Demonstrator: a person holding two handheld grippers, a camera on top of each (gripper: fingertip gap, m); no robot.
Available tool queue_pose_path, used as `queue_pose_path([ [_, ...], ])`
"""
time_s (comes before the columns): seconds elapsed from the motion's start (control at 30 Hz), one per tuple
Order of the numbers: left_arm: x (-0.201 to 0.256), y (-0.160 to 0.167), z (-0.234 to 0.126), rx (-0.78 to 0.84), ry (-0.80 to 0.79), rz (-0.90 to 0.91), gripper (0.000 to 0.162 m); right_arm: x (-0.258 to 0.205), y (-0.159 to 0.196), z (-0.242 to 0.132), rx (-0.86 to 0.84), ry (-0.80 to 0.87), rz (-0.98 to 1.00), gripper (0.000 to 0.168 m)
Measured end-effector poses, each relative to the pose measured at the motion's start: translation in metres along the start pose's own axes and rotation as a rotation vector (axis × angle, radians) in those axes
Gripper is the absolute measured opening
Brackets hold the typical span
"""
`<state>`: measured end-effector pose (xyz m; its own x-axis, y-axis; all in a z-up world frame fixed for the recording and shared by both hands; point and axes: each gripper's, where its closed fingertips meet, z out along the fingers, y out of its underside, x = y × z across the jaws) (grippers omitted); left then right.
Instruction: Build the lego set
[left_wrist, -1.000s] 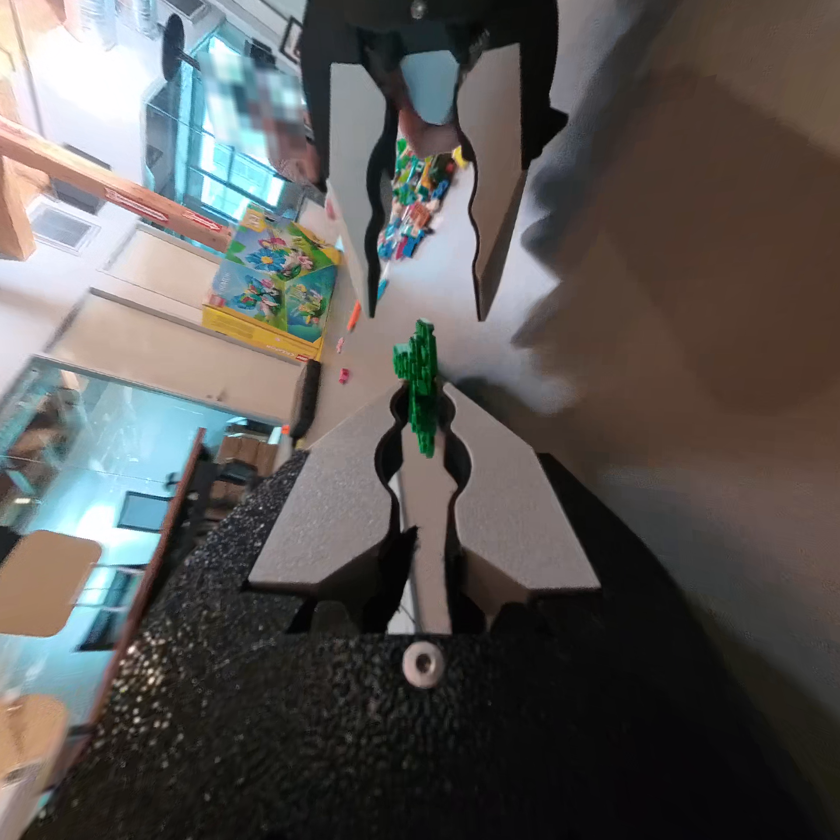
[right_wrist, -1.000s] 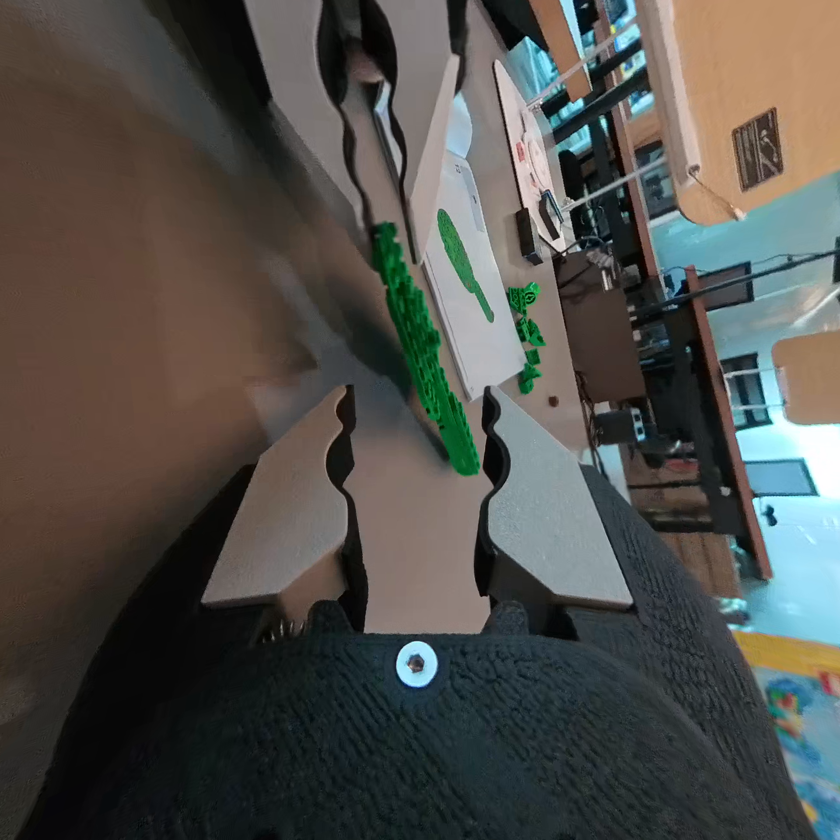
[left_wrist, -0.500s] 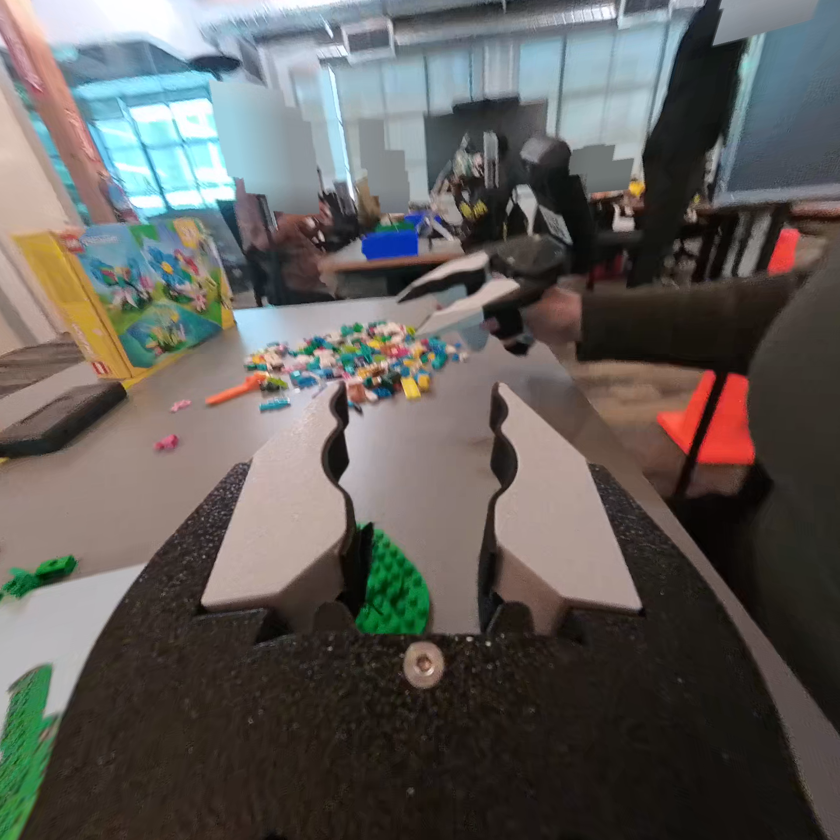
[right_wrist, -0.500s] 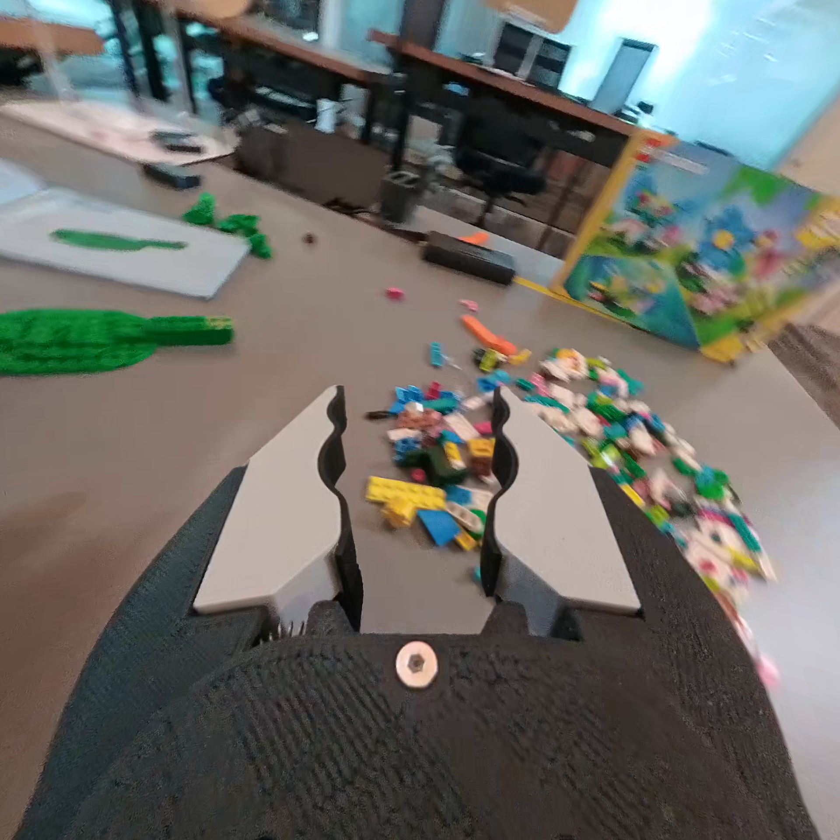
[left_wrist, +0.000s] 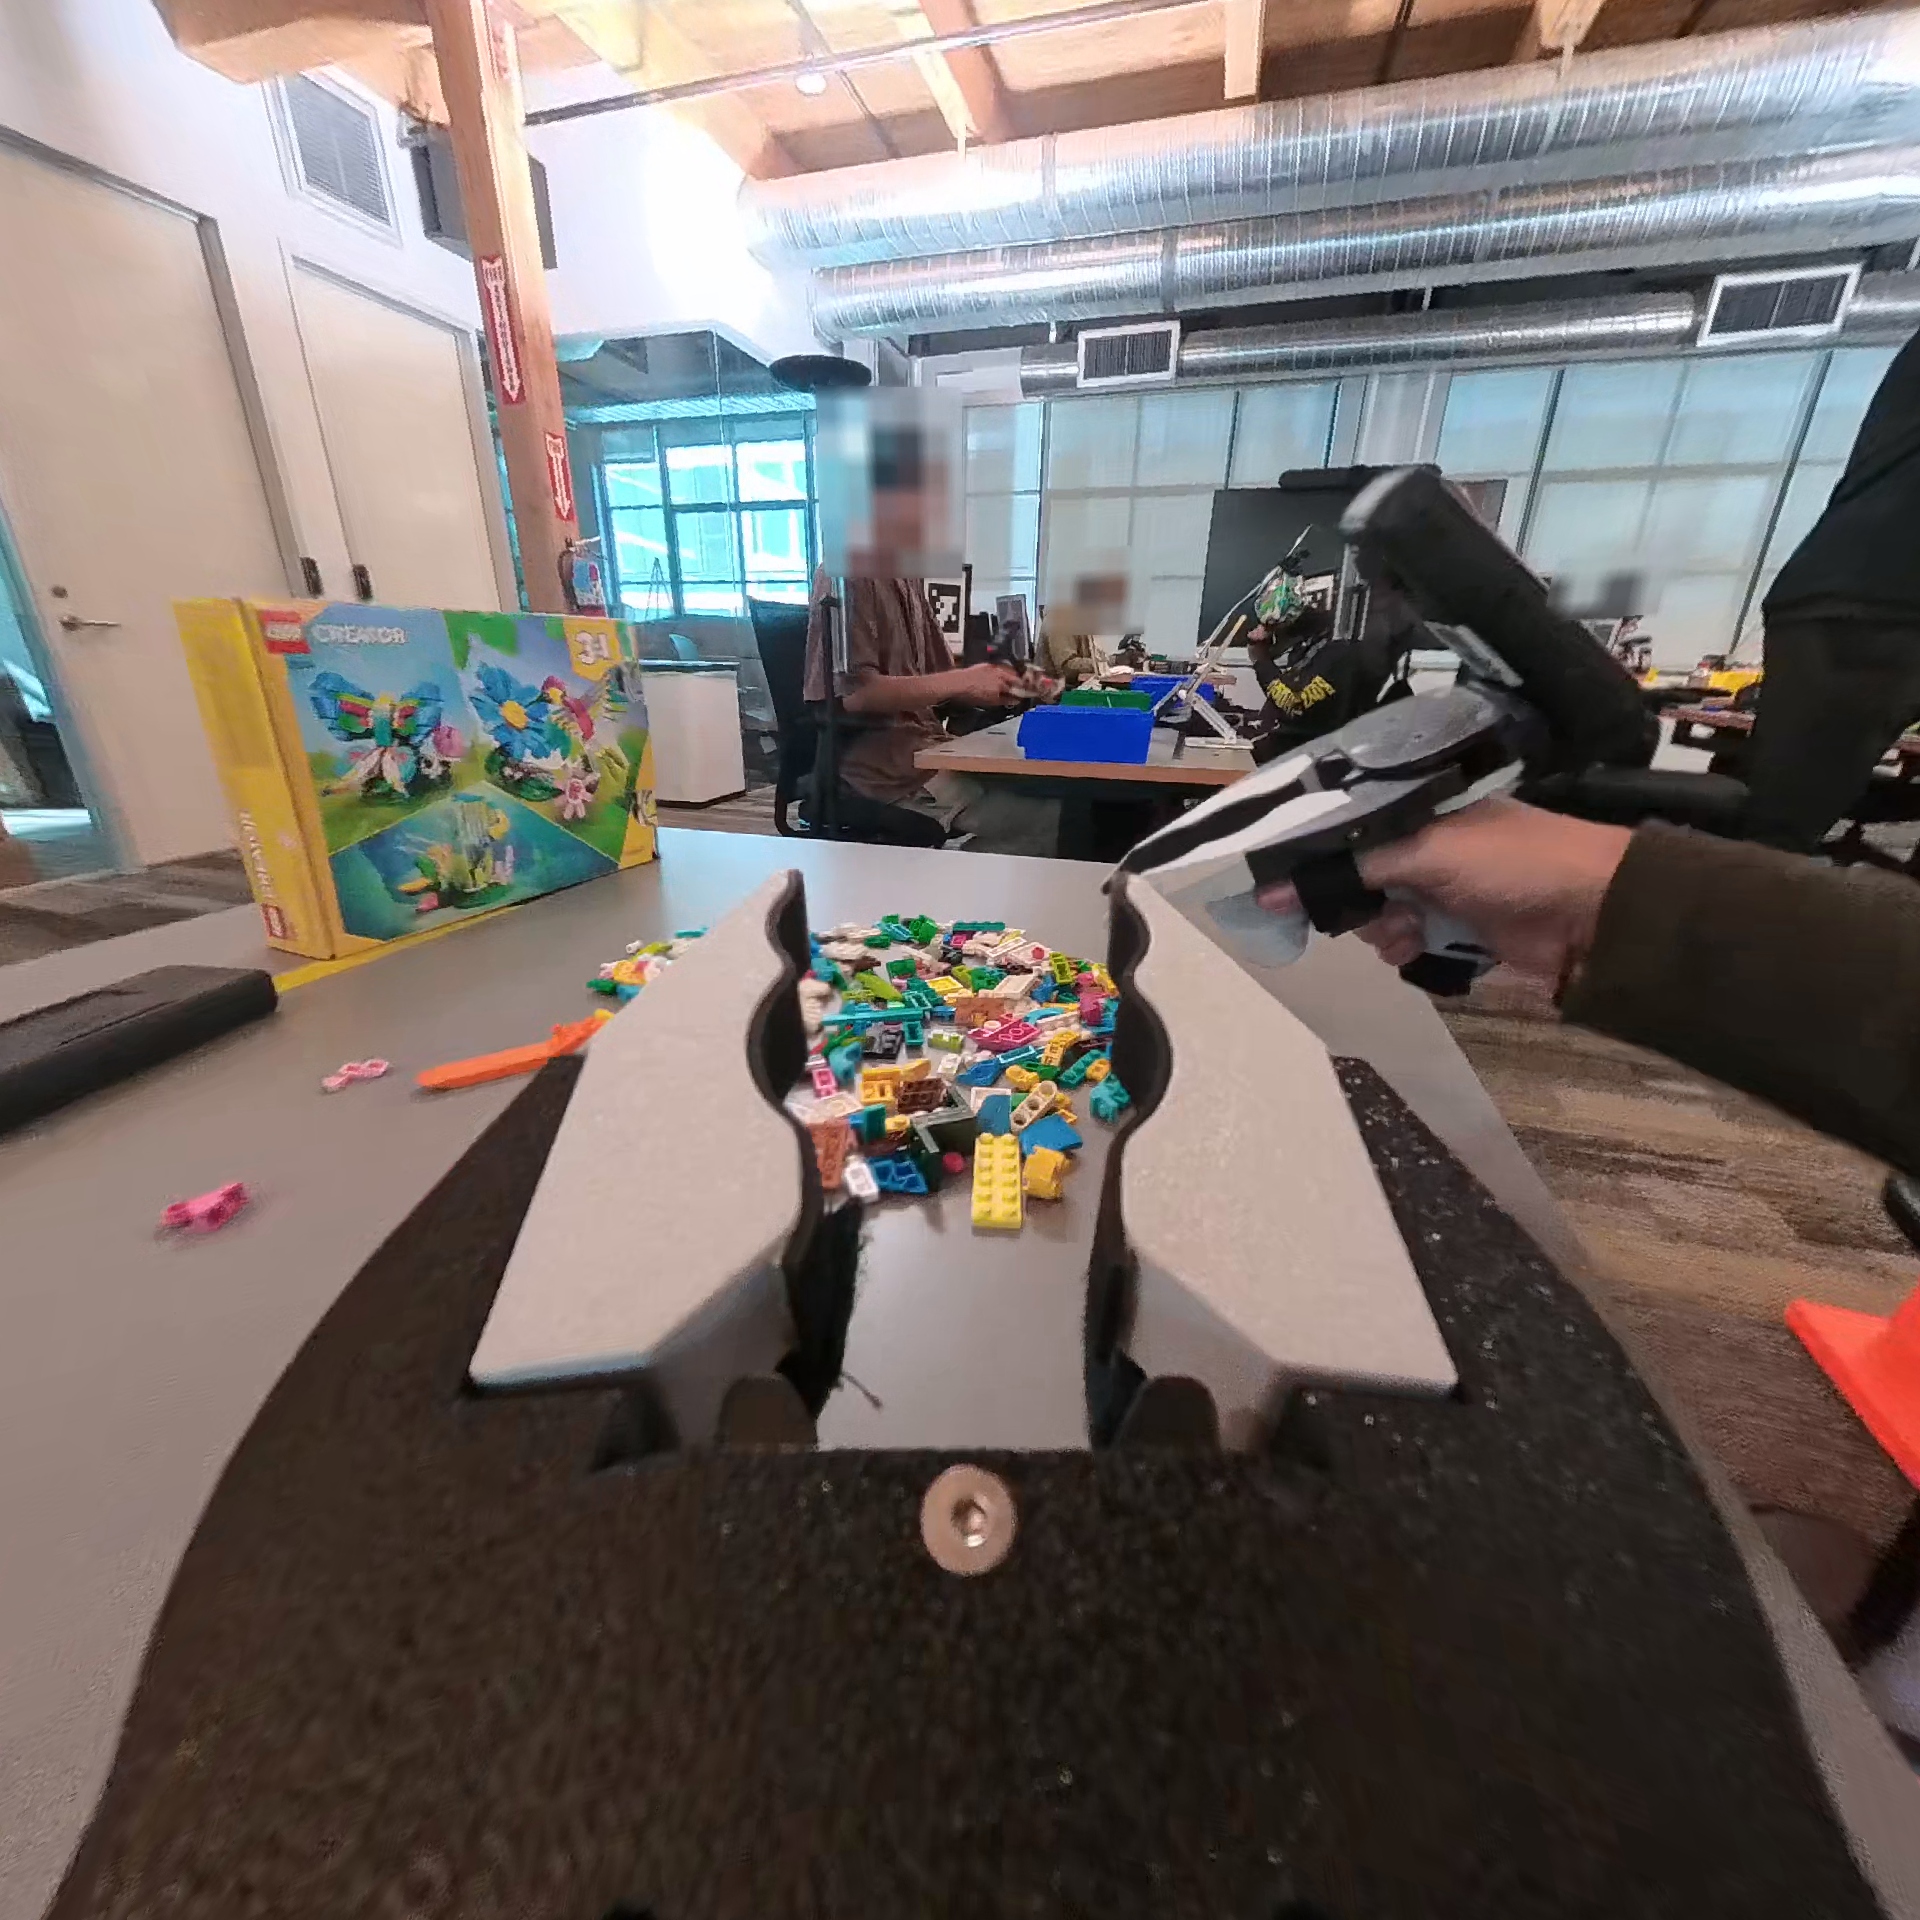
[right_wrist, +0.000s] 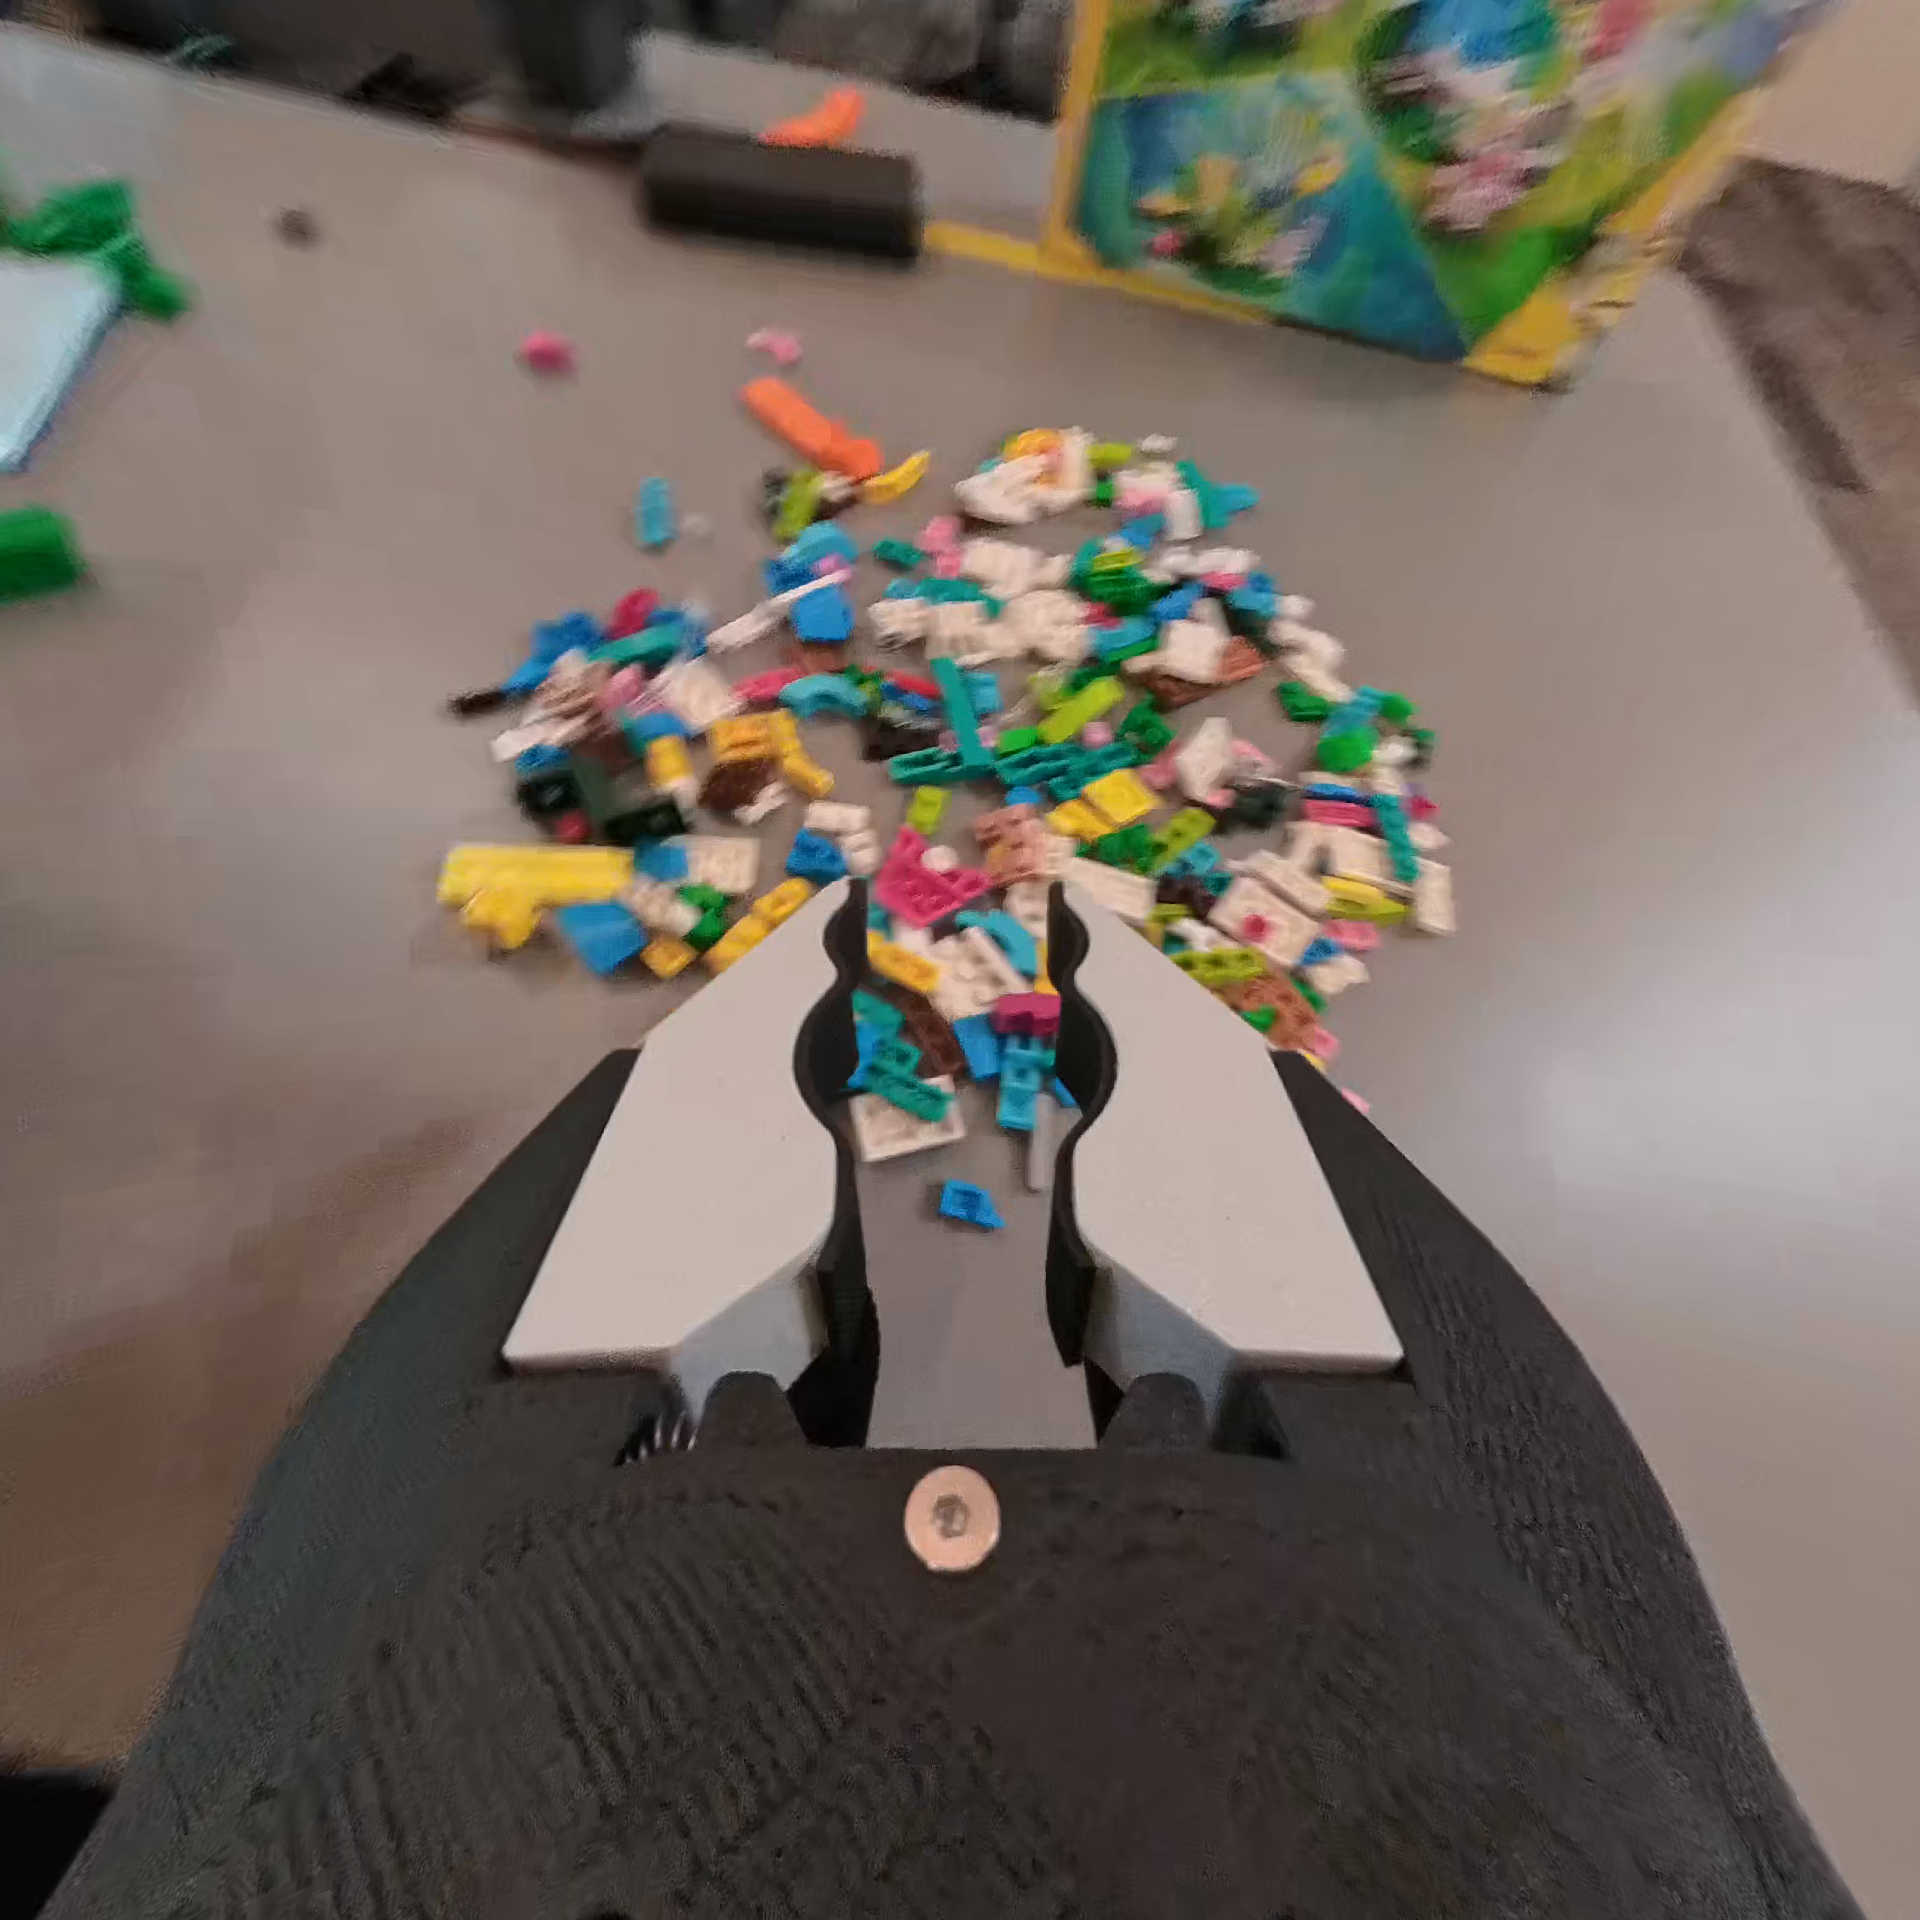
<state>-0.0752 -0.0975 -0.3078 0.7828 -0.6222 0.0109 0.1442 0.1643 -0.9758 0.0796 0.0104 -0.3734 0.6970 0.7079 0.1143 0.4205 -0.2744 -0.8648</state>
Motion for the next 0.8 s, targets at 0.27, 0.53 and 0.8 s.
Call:
queue_pose_path([
  [0.27,0.032,0.010,0.000,-0.005,0.186,0.125,0.049,-0.046,0.034,0.021,-0.190,-0.324,-0.231,0.025],
  [0.53,0.031,0.011,-0.006,-0.016,0.194,0.156,0.046,-0.058,0.033,0.038,-0.280,-0.450,-0.359,0.019],
  [0.8,0.035,0.015,-0.005,-0.032,0.218,0.161,0.047,-0.047,0.041,0.042,-0.402,-0.451,-0.453,0.014],
])
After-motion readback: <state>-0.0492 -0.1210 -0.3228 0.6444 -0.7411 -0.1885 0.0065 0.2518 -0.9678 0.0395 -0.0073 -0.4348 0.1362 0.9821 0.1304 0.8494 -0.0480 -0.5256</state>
